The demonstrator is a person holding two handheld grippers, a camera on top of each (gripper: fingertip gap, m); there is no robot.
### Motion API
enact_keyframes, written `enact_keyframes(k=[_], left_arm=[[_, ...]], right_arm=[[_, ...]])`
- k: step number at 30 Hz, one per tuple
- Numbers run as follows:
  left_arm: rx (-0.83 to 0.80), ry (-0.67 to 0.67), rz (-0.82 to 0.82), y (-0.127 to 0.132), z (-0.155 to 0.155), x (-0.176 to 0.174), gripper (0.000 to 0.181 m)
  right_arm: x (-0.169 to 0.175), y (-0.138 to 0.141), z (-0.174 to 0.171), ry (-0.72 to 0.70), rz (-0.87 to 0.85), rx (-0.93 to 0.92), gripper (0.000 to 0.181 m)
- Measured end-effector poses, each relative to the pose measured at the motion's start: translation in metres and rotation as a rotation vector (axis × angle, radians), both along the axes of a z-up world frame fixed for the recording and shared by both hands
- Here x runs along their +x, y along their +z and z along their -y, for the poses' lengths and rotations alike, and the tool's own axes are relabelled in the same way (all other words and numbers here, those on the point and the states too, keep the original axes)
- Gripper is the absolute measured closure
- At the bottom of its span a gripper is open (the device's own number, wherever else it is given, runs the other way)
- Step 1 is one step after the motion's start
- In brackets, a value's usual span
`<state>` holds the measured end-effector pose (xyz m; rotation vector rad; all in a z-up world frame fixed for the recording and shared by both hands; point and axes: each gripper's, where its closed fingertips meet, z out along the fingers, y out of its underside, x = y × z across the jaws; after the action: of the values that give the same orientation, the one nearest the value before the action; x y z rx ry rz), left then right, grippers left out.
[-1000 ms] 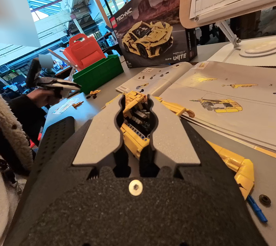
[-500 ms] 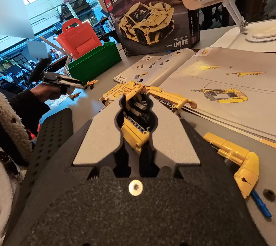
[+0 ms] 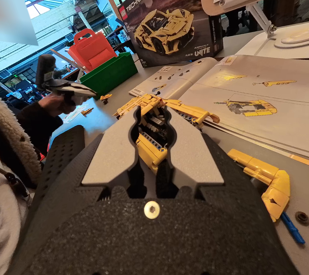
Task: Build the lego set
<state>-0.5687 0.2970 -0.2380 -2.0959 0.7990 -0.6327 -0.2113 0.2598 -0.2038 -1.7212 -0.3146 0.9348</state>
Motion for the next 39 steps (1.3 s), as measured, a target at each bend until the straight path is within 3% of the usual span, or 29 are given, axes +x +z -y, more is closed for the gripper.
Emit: enact_keyframes(k=[3,9,15,20,25,31,33,36,39], left_arm=[[0.043,-0.178,0.013,0.007,0.017,0.075,0.175],[-0.014,-0.453,0.055,-0.015,0.063,0.193,0.175],[0.016,-0.628,-0.016,-0.019,0.100,0.251,0.175],[-0.009,-0.681,-0.107,-0.039,0.116,0.289,0.174],[-0.023,-0.740,-0.169,-0.052,0.132,0.315,0.174],[0.025,-0.711,-0.245,-0.063,0.126,0.321,0.173],[0.035,-0.671,-0.239,-0.060,0.120,0.318,0.157],[0.039,-0.596,-0.049,-0.020,0.112,0.302,0.154],[0.081,-0.408,0.184,0.035,0.076,0.241,0.152]], right_arm=[[-0.001,0.000,0.001,0.007,-0.007,0.002,0.154],[-0.007,0.004,0.002,0.028,-0.026,0.028,0.155],[-0.010,0.012,0.007,0.051,-0.023,0.068,0.155],[-0.011,0.022,0.014,0.064,-0.030,0.102,0.155],[-0.012,0.025,0.021,0.084,-0.030,0.114,0.155],[-0.017,0.026,0.023,0.111,-0.027,0.117,0.155],[-0.017,0.023,0.024,0.109,-0.020,0.110,0.155],[-0.014,0.023,0.023,0.099,-0.022,0.109,0.155],[-0.011,0.022,0.021,0.089,-0.041,0.101,0.155]])
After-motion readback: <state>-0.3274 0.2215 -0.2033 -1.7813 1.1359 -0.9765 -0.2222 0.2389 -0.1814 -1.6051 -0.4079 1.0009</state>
